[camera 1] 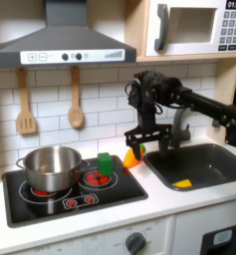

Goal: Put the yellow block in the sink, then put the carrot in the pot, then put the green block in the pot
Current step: 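Put the carrot in the pot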

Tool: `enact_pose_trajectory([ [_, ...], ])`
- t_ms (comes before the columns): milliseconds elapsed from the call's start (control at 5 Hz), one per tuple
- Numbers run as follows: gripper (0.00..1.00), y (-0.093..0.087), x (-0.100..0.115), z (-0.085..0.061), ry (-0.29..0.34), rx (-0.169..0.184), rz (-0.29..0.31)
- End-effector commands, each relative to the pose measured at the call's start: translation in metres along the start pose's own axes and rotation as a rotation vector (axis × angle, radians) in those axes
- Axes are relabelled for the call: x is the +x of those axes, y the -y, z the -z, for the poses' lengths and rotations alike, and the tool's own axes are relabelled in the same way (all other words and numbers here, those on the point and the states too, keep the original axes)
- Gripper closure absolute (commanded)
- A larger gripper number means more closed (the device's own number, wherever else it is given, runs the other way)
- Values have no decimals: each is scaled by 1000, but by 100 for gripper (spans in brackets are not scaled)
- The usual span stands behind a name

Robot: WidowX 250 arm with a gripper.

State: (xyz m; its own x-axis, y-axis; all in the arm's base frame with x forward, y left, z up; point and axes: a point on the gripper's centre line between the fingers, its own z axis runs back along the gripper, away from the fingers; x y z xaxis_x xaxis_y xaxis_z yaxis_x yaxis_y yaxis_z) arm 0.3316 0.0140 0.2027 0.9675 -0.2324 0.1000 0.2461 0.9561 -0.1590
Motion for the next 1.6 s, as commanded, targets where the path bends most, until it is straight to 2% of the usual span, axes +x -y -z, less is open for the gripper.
enact_pose_trajectory([
  [0,0,-19,20,14,-107,77,306],
  [200,0,-12,25,21,-103,61,396],
  [400,0,-4,32,23,-86,90,442],
  [600,0,-11,40,19,-39,123,404],
  [800,0,-15,48,13,29,170,398],
  [1200,0,-20,57,21,43,155,397],
  [1400,0,-23,57,28,28,157,396],
])
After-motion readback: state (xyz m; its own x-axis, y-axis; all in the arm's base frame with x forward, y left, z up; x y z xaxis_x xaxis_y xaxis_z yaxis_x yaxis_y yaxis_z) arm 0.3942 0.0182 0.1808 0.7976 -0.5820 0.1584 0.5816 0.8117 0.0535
